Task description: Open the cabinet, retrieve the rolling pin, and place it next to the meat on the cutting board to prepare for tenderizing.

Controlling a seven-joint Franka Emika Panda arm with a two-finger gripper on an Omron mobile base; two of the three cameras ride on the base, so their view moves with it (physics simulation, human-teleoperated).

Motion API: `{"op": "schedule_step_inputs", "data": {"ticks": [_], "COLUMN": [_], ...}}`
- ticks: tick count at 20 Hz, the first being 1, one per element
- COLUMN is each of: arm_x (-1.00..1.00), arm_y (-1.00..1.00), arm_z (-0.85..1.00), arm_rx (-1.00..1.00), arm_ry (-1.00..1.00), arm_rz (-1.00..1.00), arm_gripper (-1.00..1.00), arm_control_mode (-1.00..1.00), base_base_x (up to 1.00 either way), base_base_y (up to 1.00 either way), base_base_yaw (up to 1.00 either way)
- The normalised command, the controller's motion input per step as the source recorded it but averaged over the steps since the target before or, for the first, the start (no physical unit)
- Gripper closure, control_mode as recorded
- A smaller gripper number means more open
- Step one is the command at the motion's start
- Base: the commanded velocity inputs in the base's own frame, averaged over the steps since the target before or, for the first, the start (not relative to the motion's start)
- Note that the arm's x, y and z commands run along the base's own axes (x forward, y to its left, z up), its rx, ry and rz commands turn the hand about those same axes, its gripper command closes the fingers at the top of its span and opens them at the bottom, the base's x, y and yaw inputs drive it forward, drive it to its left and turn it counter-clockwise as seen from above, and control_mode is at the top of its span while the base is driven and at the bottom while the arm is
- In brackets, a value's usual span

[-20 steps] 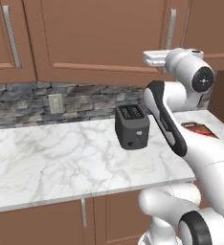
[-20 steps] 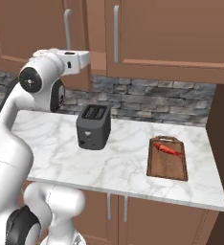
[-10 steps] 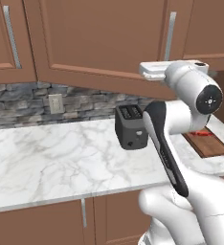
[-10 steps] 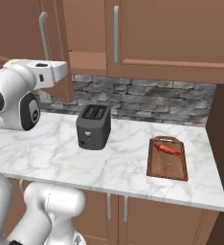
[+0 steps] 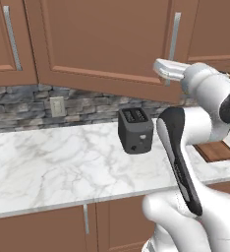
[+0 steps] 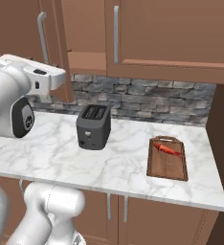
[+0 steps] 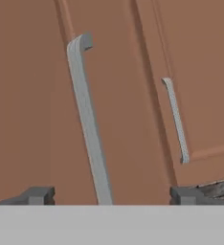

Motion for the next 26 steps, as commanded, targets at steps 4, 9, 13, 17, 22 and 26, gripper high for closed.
{"op": "schedule_step_inputs", "data": {"ticks": [4,9,13,17,22,26], "arm_x": [-0.85,-0.74,-0.28,0.00,0.31,0.69], "arm_y": [-0.39,-0.50,-0.72,-0.66,-0.45,-0.01], "arm_z": [0.39,0.44,0.23,-0.01,-0.33,-0.36], "arm_rx": [0.34,0.34,0.34,0.34,0.29,0.27], "arm_ry": [0.08,0.13,0.15,0.15,0.08,0.06], "arm_rz": [0.00,0.03,0.10,0.18,0.29,0.29], "arm_gripper": [-1.00,-1.00,-1.00,-1.00,-1.00,-1.00], "arm_control_mode": [-1.00,-1.00,-1.00,-1.00,-1.00,-1.00], "base_base_x": [0.00,0.00,0.00,0.00,0.00,0.00], "base_base_y": [0.00,0.00,0.00,0.00,0.00,0.00], "base_base_yaw": [0.00,0.00,0.00,0.00,0.00,0.00]}}
